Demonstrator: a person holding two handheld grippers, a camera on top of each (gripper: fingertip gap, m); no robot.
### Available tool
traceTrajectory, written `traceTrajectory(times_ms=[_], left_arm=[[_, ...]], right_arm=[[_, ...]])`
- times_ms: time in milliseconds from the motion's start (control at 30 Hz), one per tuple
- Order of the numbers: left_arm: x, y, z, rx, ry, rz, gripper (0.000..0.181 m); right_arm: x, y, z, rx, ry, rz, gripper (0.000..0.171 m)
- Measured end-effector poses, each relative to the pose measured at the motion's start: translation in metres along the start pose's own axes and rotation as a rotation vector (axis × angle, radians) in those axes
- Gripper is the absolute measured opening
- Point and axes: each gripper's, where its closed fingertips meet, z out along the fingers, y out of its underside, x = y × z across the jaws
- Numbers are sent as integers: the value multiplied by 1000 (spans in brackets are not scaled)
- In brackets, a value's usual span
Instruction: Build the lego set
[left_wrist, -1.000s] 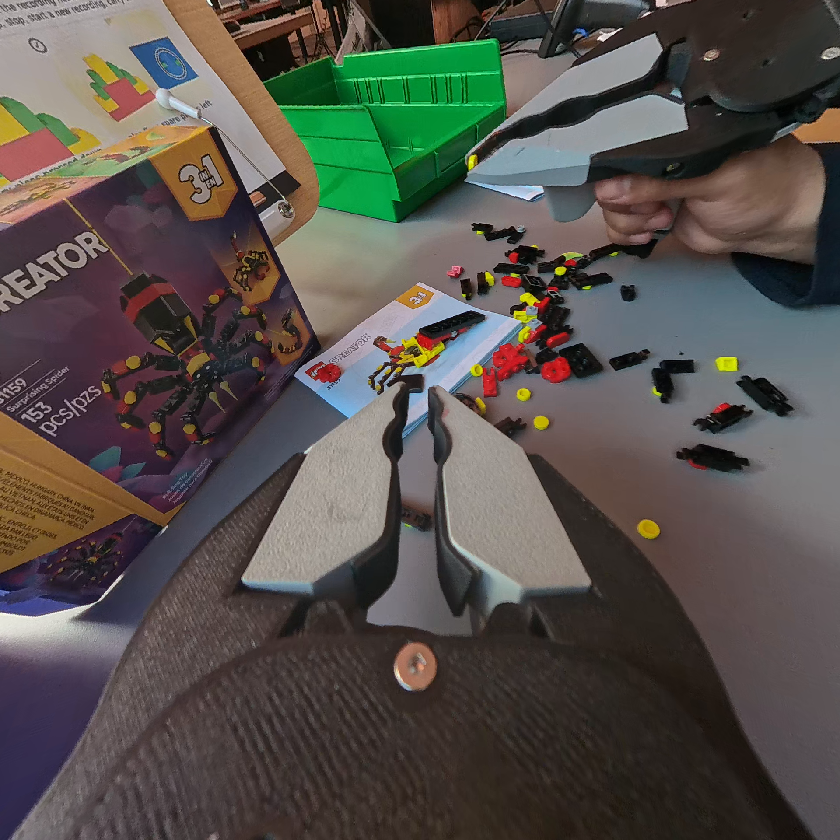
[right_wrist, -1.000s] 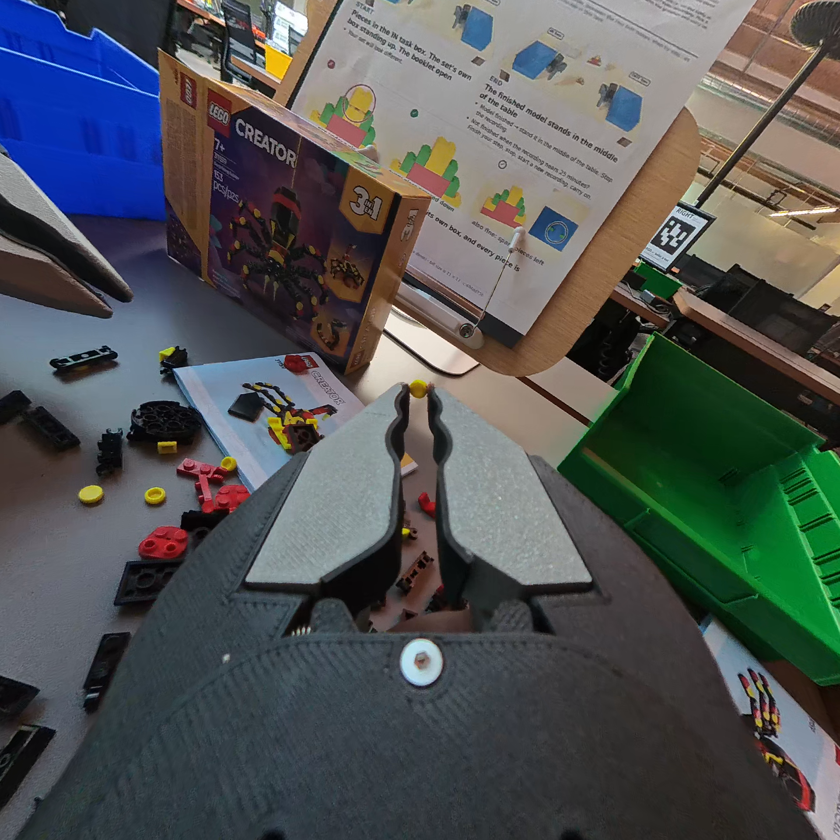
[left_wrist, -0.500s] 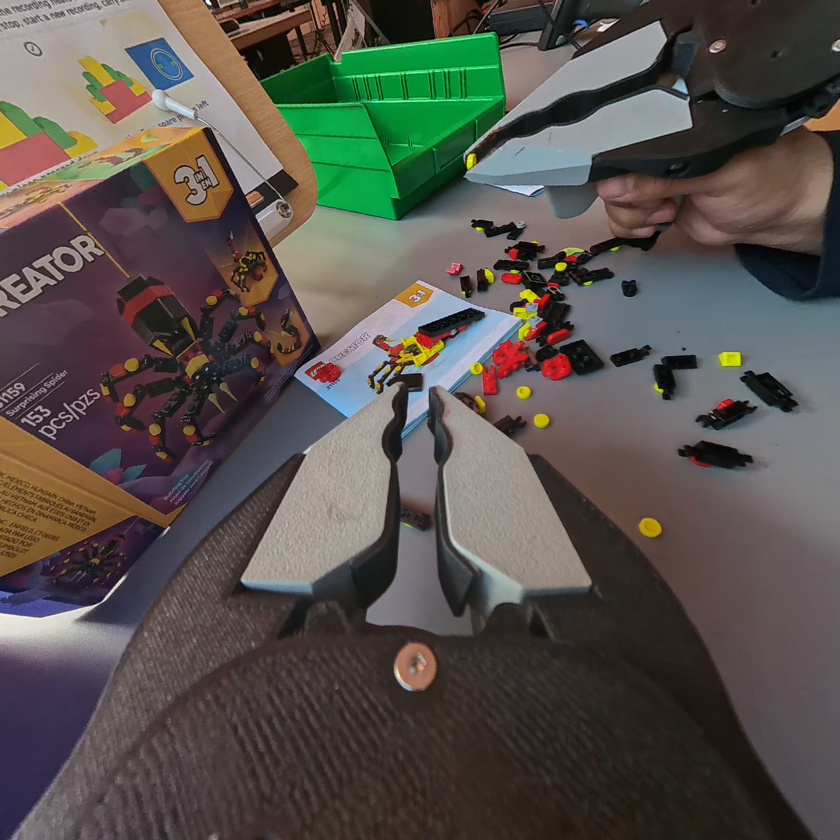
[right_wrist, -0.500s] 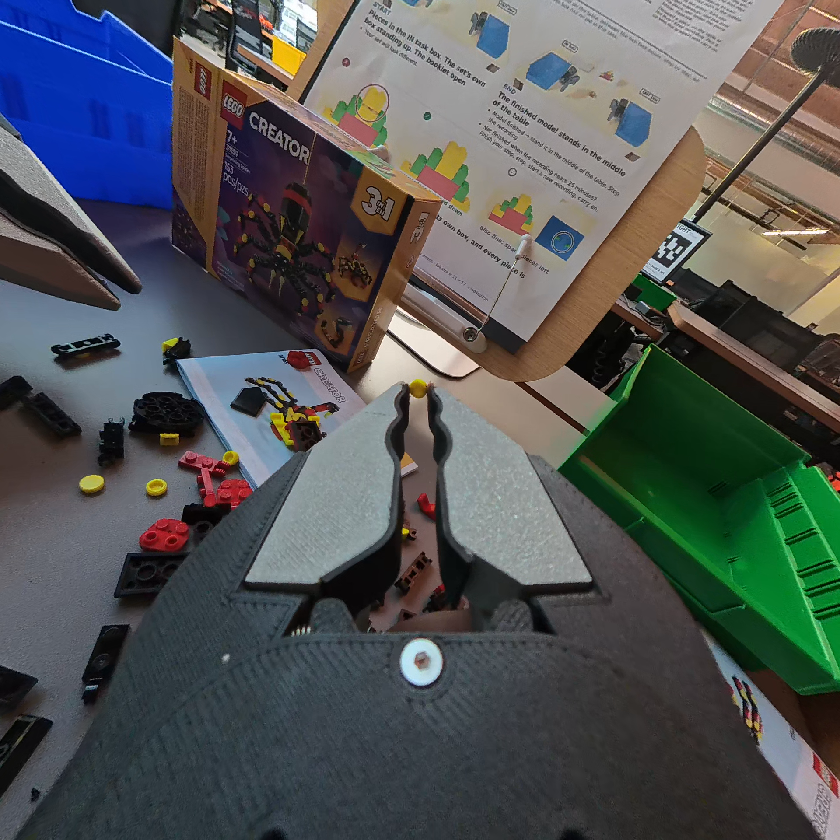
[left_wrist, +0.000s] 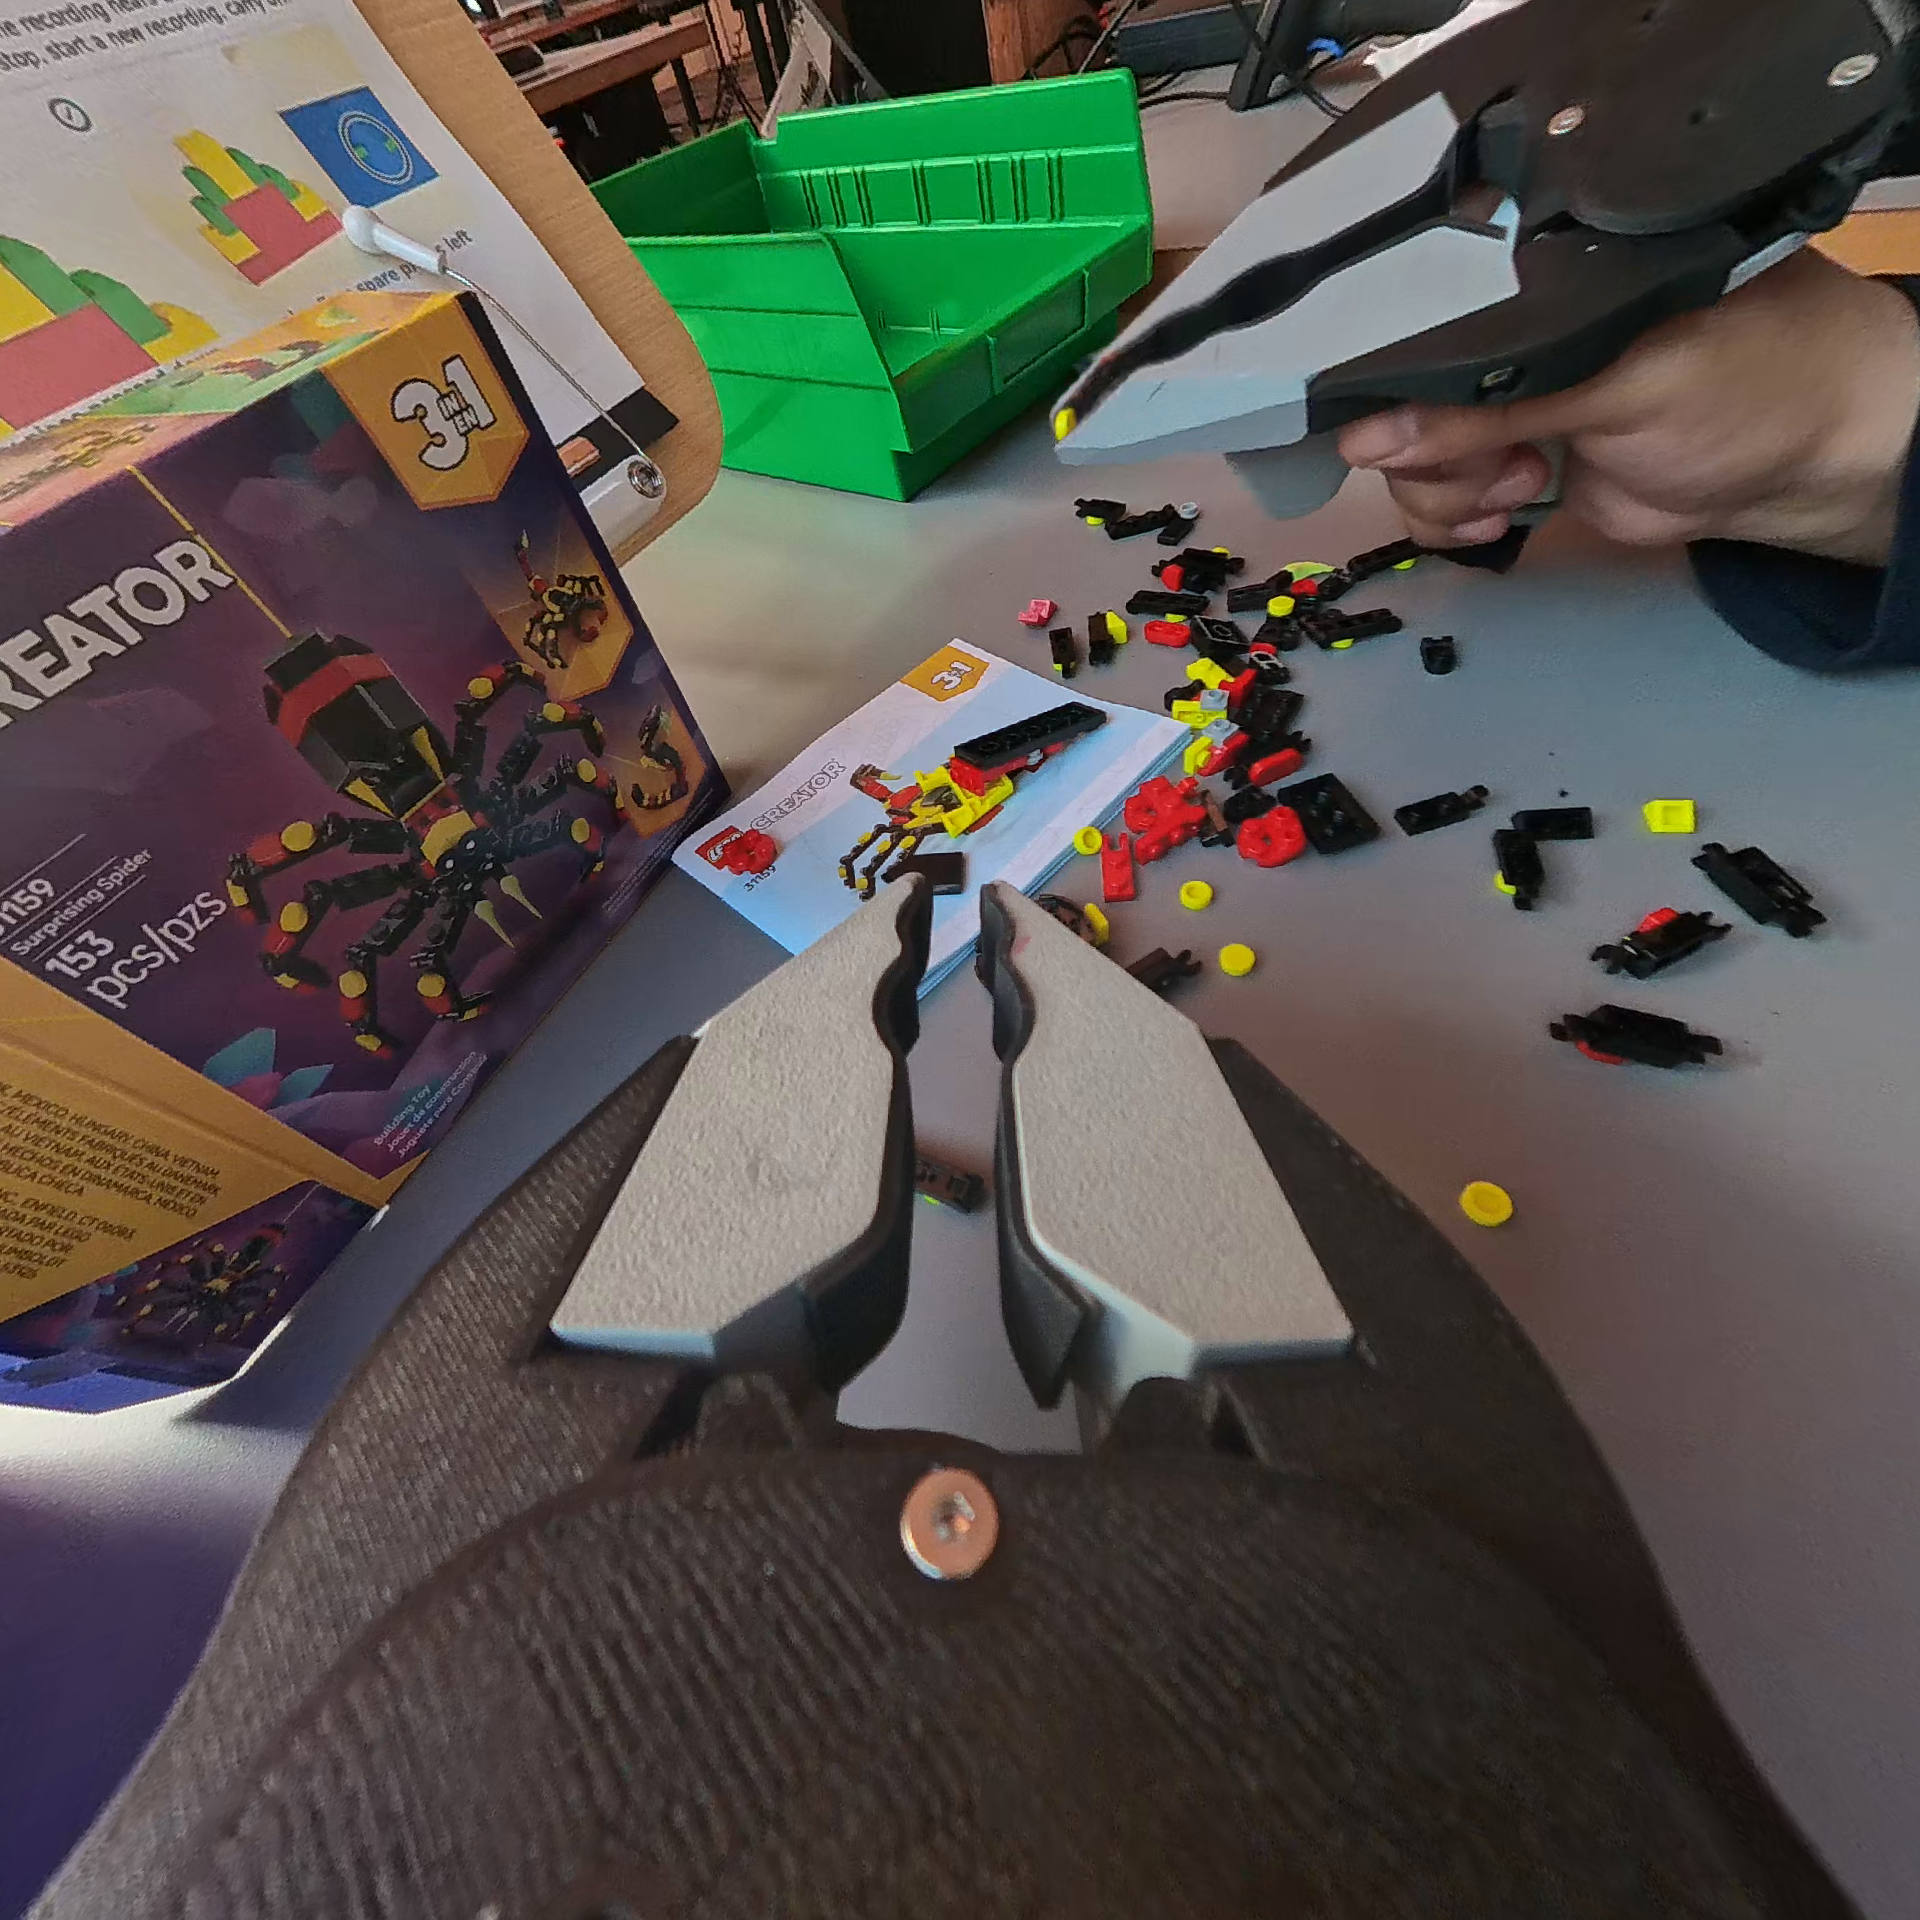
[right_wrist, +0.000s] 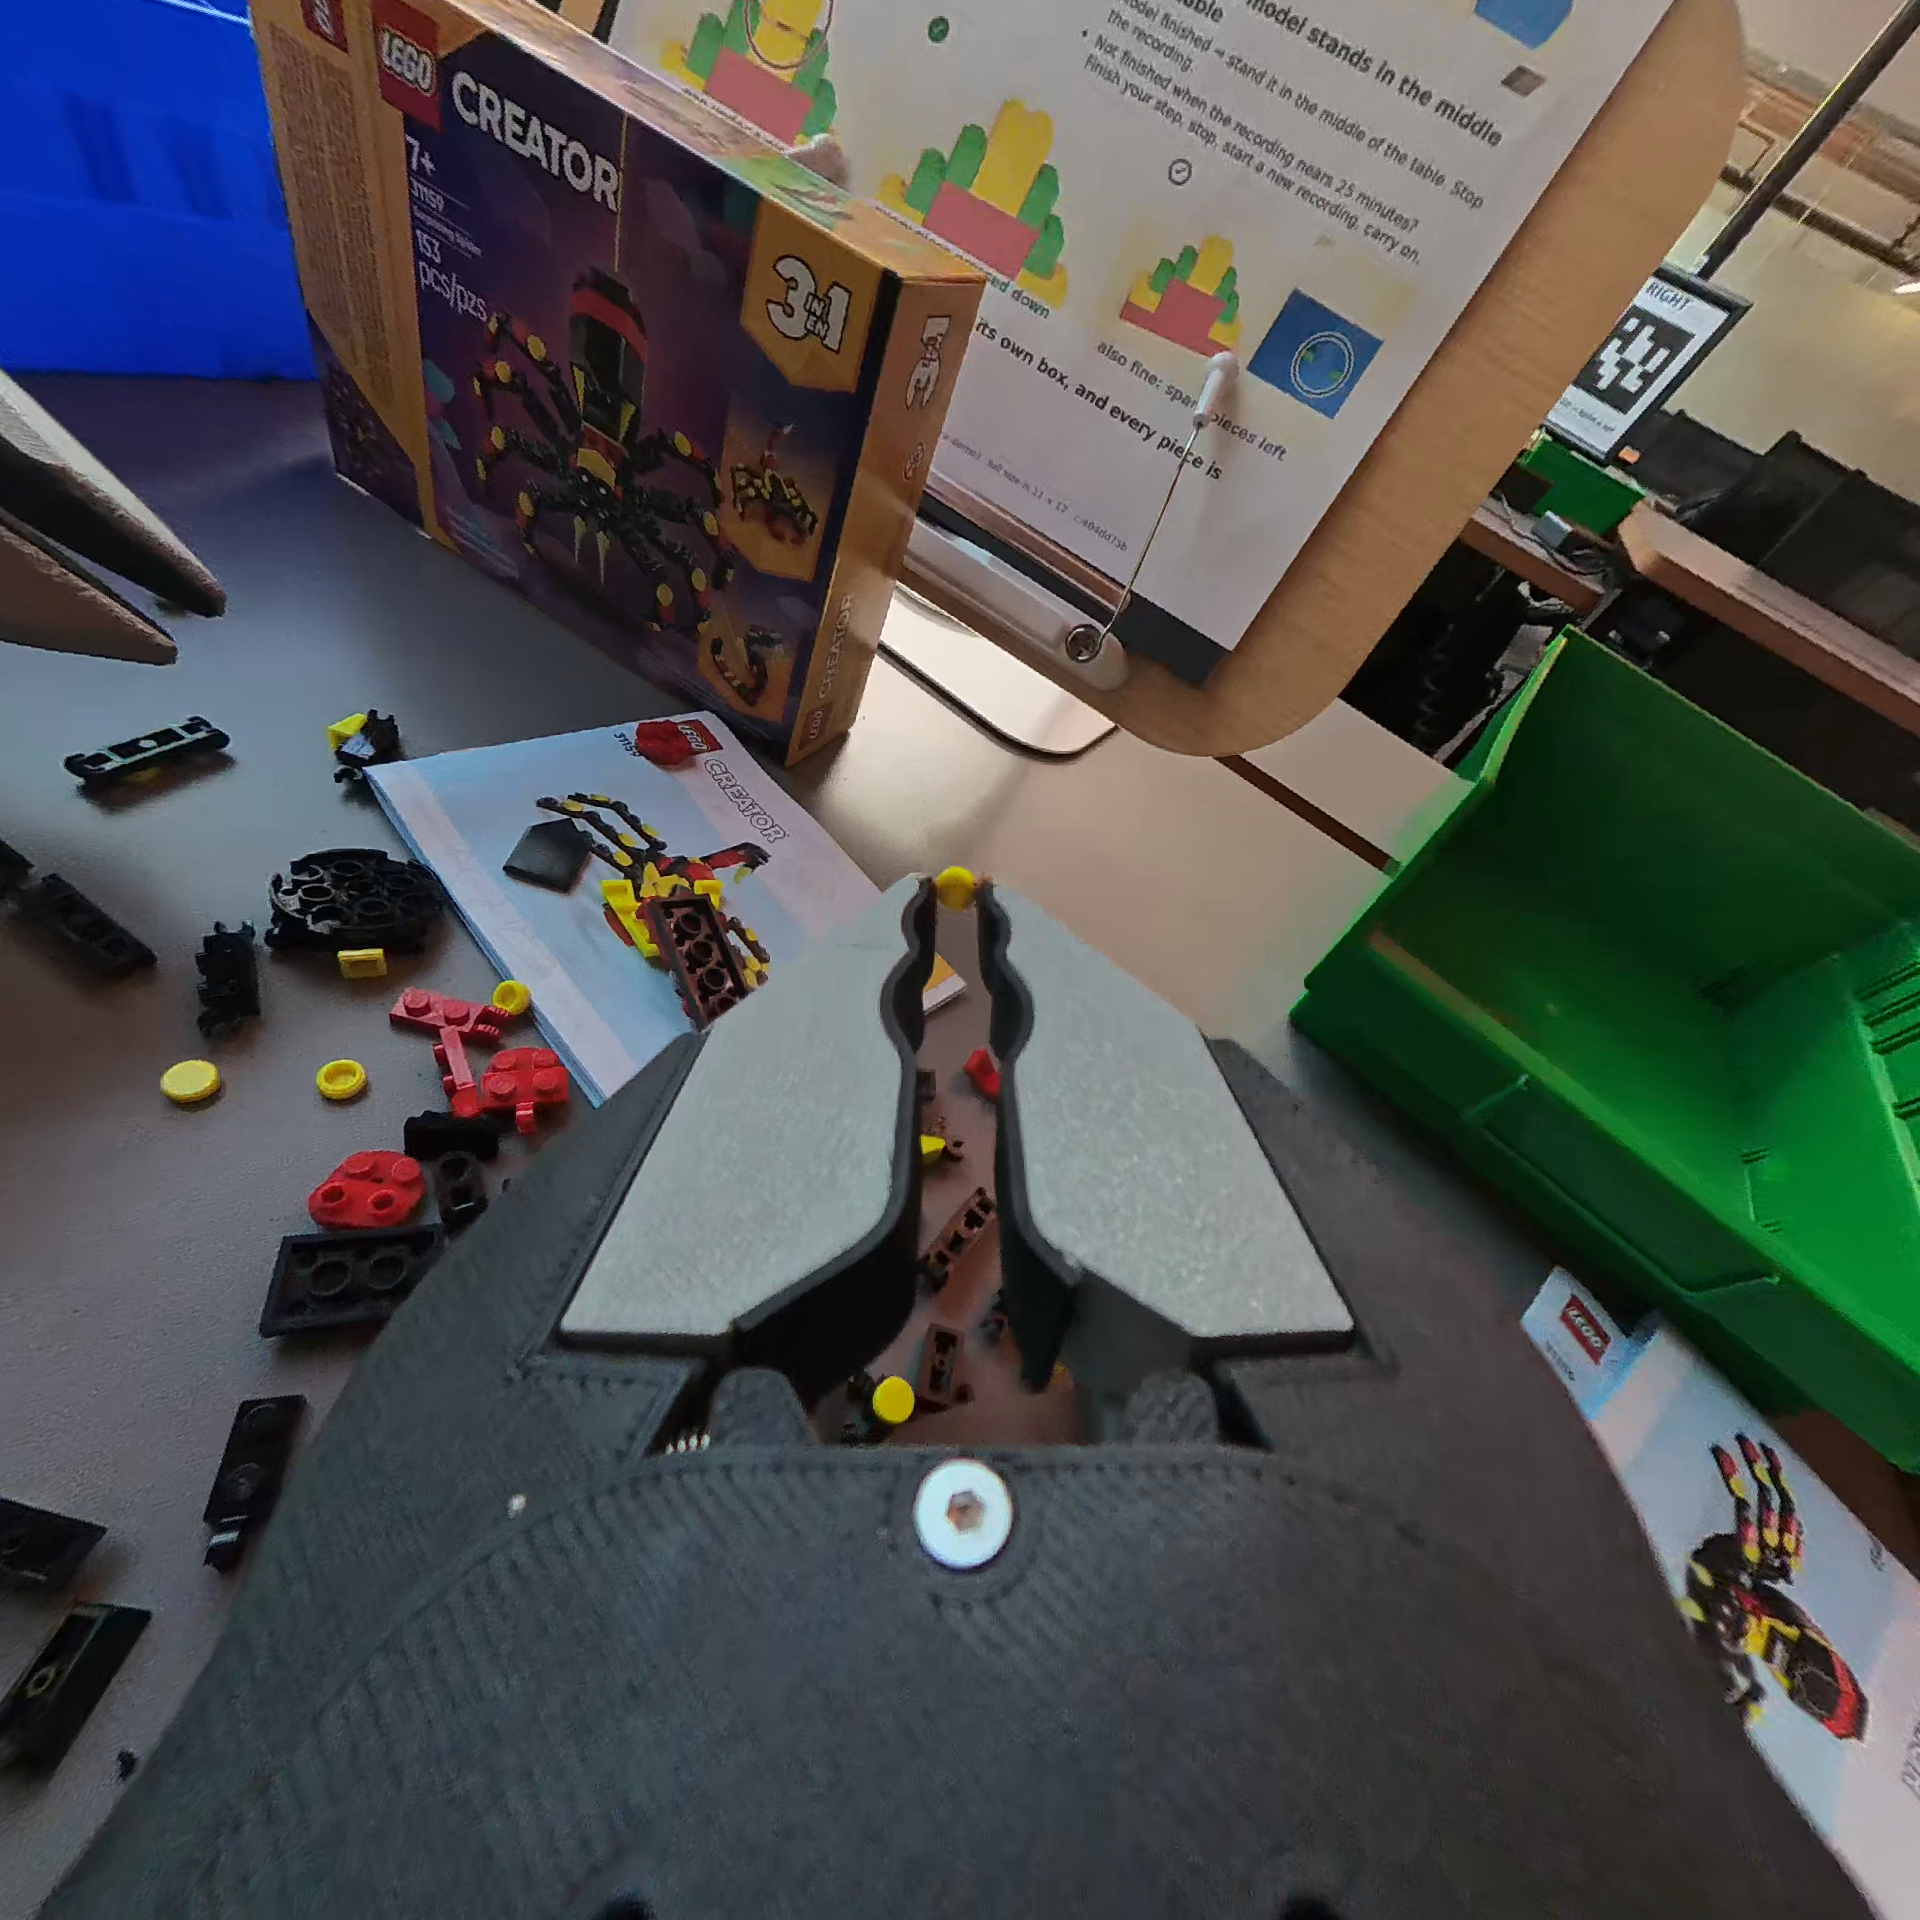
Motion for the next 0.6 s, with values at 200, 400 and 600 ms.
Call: traceTrajectory(times_ms=[200,400,600], left_arm=[[0,0,0,-2,1,2,6],[0,0,0,-2,2,2,6],[1,1,1,-7,3,5,6]], right_arm=[[-11,5,3,-26,-56,-8,5],[-79,6,-6,-37,-411,-104,5],[-115,42,-20,-270,-628,-163,35]])
